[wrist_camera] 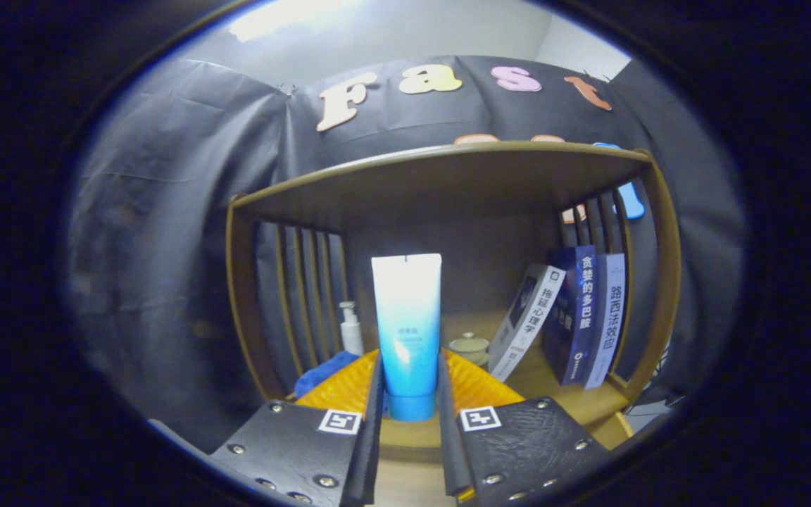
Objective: Pull open the drawer, take out the items inside it, and place them on the countertop above the cabinet.
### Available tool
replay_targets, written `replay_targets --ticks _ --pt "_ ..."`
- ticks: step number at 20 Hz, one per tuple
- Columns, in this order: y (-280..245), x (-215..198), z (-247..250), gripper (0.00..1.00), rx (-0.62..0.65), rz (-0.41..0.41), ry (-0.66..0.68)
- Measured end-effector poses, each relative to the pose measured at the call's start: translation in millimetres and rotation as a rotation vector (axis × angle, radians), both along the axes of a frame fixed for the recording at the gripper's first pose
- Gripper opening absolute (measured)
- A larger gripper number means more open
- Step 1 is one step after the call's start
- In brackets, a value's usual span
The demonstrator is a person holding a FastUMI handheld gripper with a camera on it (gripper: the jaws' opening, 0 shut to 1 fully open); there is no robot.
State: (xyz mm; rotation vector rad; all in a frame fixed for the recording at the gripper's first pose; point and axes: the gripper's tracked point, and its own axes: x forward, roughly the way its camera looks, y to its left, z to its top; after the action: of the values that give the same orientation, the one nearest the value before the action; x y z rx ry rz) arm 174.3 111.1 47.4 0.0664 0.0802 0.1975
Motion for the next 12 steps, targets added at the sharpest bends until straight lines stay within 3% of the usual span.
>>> replay_targets --ticks 6,12 --pt "-26.8 54.9 -75.1 0.37 -0.032 -0.111 0.139" --pt "-44.5 82.2 -158.3 0.37 -0.091 -0.185 0.299"
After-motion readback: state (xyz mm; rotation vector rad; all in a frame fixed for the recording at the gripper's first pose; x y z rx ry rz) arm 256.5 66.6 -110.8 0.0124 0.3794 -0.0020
